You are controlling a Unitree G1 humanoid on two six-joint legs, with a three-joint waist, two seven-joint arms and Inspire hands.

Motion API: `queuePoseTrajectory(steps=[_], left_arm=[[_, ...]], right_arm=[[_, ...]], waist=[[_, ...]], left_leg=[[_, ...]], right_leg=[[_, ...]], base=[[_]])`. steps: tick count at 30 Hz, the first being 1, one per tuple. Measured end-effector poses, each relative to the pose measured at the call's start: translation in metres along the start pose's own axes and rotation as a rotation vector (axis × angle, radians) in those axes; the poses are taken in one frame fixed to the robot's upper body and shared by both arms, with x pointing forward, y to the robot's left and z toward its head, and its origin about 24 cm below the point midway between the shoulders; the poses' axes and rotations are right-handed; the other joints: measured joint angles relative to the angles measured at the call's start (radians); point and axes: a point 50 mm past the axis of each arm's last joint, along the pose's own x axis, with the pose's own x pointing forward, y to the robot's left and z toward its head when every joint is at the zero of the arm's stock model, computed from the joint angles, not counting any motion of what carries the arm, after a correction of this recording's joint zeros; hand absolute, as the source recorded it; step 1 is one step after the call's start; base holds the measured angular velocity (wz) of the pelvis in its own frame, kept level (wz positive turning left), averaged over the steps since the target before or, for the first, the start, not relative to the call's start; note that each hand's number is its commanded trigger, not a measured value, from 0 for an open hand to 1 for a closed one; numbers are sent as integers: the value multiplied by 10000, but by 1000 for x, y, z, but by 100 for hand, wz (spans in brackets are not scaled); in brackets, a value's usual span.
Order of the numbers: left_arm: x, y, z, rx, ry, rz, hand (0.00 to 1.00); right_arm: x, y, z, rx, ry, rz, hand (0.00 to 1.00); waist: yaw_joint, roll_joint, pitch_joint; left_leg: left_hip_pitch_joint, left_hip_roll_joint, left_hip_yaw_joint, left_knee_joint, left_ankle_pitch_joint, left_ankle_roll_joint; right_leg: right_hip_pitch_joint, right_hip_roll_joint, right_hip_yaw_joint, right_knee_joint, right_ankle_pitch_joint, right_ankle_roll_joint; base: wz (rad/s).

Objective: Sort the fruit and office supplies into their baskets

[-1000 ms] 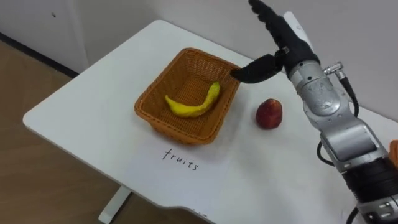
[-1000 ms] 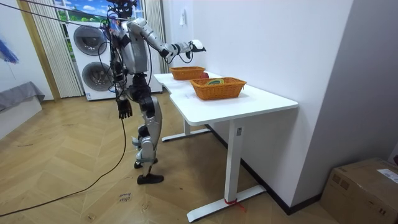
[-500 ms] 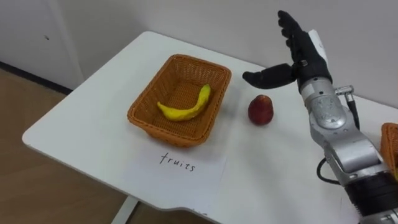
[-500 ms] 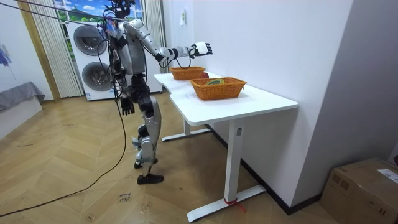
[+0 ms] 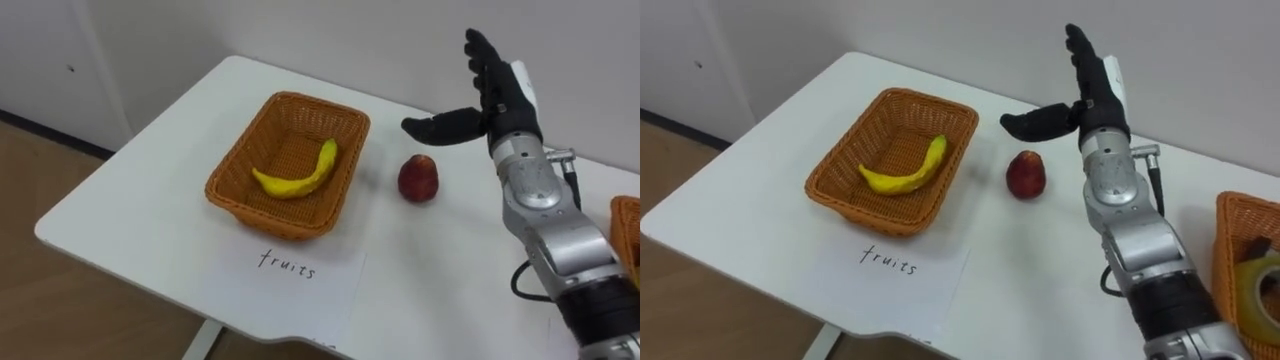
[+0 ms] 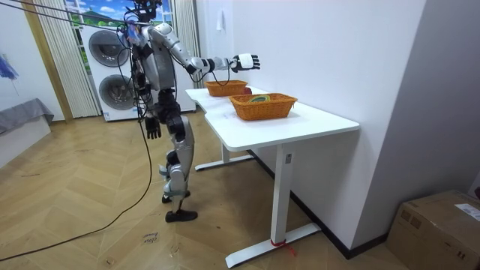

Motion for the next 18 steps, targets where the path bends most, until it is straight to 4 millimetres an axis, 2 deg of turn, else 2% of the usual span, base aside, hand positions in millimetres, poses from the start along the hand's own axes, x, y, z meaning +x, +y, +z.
queuePoseTrajectory(steps=[9,18], left_arm=[[-1,0,6,50,-236,26,0],[-2,-3,2,198,-175,-69,0]], right_arm=[[0,-1,-12,-94,487,-255,0],[0,-3,-20,-168,822,-600,0]], waist=[[22,29,30],[48,31,54]], left_leg=[[-347,16,-86,5,7,-13],[-384,-3,-223,11,7,-12]], right_leg=[[-329,14,-141,27,5,-8],[-334,-7,-300,21,4,-3]], base=[[2],[4]])
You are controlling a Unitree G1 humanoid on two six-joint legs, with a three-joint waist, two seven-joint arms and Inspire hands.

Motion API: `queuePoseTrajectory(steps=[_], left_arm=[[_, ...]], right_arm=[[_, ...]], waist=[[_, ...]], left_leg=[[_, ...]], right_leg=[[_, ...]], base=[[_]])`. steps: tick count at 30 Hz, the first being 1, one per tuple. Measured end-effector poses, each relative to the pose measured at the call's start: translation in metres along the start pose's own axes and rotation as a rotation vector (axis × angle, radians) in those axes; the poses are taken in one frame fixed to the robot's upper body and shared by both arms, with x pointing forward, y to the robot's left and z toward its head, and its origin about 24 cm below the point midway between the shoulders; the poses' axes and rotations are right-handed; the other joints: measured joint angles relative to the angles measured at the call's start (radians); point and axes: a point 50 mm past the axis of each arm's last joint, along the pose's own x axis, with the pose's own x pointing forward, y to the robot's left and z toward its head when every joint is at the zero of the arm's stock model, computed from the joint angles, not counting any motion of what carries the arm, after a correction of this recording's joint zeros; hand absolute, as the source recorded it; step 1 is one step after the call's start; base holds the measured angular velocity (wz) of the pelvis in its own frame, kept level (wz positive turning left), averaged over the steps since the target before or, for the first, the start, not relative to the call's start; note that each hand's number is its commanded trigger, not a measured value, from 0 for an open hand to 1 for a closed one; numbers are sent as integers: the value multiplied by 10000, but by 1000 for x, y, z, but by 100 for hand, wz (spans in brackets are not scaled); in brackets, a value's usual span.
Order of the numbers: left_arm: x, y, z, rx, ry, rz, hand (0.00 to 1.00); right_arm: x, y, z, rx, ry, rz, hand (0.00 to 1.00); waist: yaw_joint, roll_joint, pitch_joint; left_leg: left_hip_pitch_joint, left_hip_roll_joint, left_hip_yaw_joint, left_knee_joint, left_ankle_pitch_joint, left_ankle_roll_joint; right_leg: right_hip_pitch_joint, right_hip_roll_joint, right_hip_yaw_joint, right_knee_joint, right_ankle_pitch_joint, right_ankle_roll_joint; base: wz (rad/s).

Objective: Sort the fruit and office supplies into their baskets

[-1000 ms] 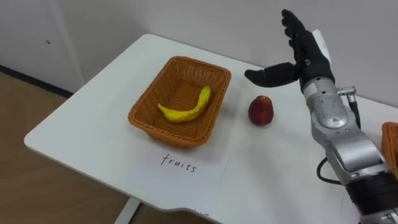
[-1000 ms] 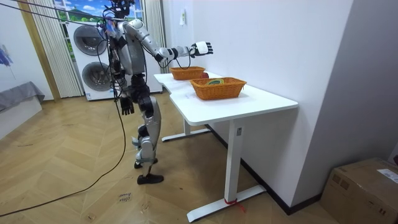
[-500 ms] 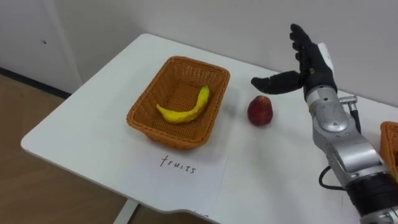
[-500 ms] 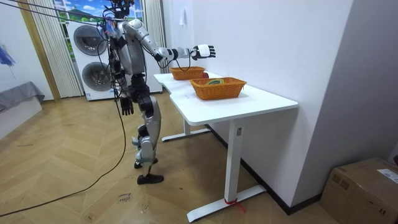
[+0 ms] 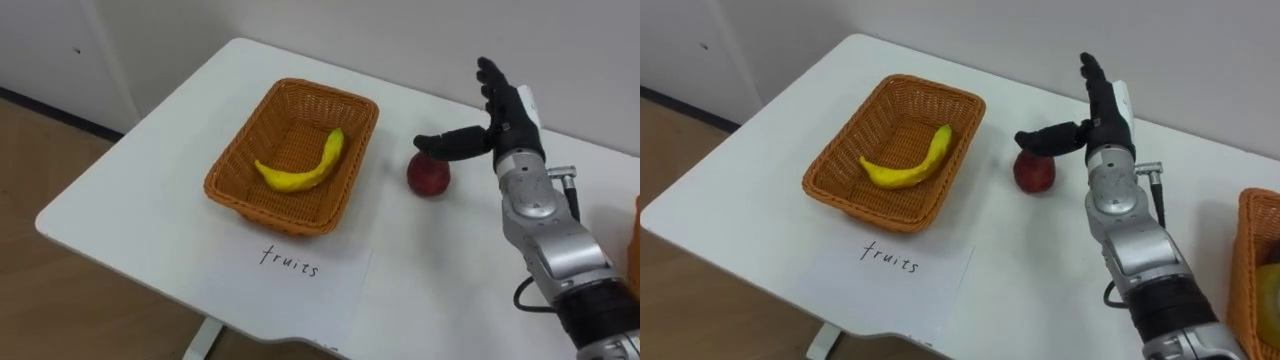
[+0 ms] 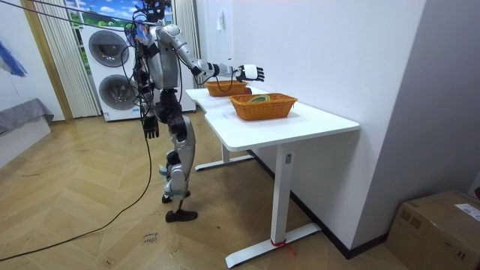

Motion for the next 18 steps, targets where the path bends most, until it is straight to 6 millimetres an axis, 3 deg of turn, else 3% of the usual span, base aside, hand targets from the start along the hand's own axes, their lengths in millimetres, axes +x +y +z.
queuePoseTrajectory(steps=[13,18], left_arm=[[-1,-3,-1,202,-56,-80,0],[-1,-3,0,239,-71,-101,0]], right_arm=[[-1,7,-1,175,75,126,0],[-2,12,-11,201,505,185,0]], waist=[[-41,2,4],[-54,-43,-27]], left_leg=[[-40,-29,-20,-1,3,3],[-43,-38,-46,9,4,5]], right_leg=[[8,-28,-88,-7,-2,3],[25,-32,-113,-7,-2,4]], base=[[0],[0]])
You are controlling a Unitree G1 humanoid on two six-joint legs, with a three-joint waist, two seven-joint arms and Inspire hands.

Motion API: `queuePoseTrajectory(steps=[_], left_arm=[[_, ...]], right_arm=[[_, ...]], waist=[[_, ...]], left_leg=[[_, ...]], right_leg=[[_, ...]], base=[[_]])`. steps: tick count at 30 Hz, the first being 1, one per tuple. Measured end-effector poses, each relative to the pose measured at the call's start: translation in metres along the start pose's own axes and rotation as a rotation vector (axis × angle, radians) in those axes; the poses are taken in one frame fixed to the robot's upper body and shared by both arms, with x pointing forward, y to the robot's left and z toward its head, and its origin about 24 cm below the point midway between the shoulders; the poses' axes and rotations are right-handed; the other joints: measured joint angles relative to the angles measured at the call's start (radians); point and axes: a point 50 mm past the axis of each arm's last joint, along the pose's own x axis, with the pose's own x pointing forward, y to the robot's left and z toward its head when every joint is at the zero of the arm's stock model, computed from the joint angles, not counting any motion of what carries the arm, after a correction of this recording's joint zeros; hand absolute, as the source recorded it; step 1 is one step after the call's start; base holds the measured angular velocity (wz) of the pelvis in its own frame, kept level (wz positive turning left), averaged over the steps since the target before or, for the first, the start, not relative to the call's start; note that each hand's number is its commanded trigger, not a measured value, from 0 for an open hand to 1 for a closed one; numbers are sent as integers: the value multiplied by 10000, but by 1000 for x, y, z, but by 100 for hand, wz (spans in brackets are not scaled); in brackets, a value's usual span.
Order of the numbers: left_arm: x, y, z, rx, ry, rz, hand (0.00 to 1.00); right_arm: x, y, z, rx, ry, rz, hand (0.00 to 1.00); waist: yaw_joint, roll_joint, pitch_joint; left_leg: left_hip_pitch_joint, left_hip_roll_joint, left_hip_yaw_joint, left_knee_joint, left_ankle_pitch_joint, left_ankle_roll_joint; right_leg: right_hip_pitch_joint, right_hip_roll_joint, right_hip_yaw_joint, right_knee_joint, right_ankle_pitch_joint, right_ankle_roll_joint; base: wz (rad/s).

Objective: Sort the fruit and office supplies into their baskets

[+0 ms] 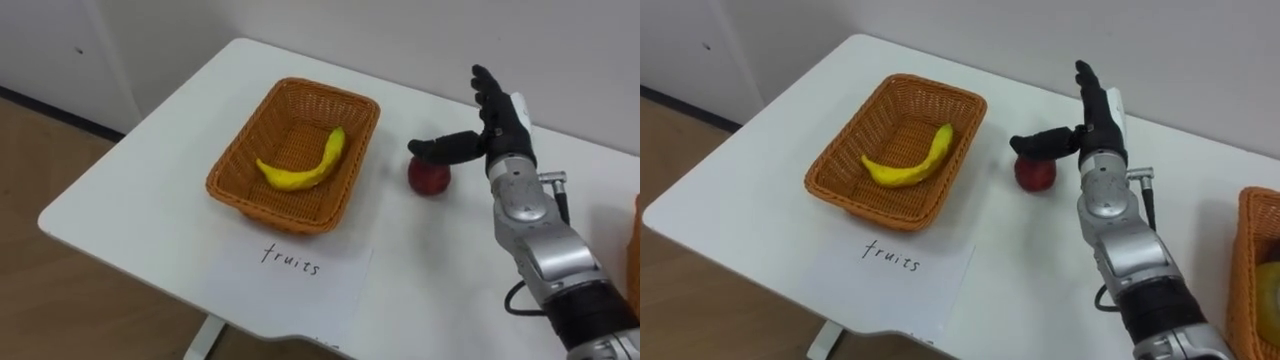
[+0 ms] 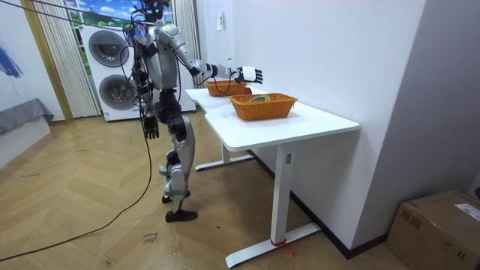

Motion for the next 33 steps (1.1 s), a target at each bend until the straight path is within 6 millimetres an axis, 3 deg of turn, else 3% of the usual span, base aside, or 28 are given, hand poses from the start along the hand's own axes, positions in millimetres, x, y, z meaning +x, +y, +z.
queuePoseTrajectory(steps=[7,22,33], left_arm=[[0,-4,0,152,-13,-323,0],[-1,-13,-1,88,-19,-877,0],[-1,-13,-3,-21,35,-1066,0]], right_arm=[[0,5,-7,17,323,271,0],[-1,8,-17,-40,604,814,0],[-3,9,-21,-37,700,1021,0]], waist=[[29,105,68],[69,239,121],[40,267,74]], left_leg=[[33,-11,-20,12,2,3],[193,-66,-140,-9,13,22],[276,-70,-165,6,18,18]], right_leg=[[56,-6,-14,-4,1,1],[251,-32,-52,-22,-15,27],[368,-30,-106,-28,-16,29]], base=[[0],[1],[0]])
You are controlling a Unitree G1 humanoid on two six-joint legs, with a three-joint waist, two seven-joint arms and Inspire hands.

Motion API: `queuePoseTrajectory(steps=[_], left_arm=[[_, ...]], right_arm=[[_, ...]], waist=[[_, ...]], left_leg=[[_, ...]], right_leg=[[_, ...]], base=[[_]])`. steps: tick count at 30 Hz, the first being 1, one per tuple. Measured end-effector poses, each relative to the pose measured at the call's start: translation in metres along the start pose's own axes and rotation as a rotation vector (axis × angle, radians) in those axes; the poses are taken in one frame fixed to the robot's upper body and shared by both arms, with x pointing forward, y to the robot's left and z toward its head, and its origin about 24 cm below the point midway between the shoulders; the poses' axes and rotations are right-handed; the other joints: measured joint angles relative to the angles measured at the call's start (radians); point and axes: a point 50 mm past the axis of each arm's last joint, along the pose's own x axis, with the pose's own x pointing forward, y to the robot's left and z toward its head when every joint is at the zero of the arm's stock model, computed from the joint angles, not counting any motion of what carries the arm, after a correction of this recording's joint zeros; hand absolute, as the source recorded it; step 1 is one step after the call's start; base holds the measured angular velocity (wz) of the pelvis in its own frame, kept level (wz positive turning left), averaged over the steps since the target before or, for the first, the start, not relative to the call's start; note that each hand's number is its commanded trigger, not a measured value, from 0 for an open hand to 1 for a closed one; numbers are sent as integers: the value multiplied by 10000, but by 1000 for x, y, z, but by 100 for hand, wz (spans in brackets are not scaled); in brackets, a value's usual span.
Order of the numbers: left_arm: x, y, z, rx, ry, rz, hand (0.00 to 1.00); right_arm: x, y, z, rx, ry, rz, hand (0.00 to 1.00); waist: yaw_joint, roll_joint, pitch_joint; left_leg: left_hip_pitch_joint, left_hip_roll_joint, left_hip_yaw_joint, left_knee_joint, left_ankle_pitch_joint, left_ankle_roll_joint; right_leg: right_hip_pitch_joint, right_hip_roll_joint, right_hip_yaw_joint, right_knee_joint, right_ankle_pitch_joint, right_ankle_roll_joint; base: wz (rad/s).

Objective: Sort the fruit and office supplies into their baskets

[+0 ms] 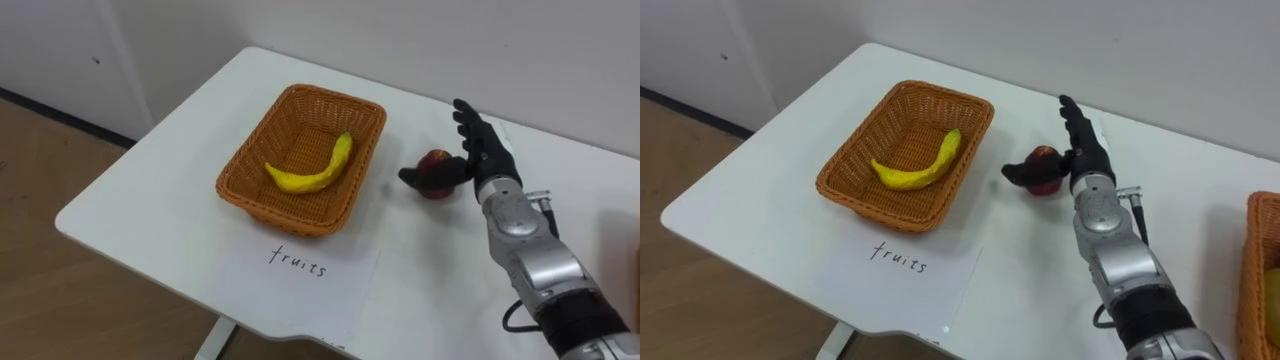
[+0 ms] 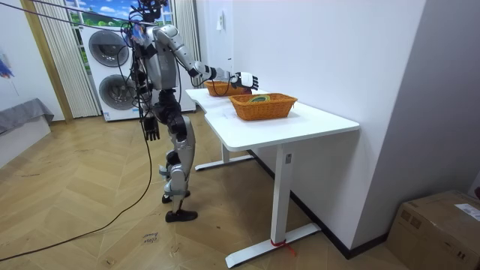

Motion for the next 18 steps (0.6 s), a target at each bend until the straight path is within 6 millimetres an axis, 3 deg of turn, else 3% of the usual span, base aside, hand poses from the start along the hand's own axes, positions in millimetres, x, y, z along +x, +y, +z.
queuePoseTrajectory(steps=[18], left_arm=[[0,-1,-7,-34,331,-17,0]], right_arm=[[-8,3,-24,-136,686,253,0]], waist=[[-27,-30,-46]], left_leg=[[-2,-6,-6,26,2,0]], right_leg=[[28,-11,13,6,0,0]], base=[[0]])
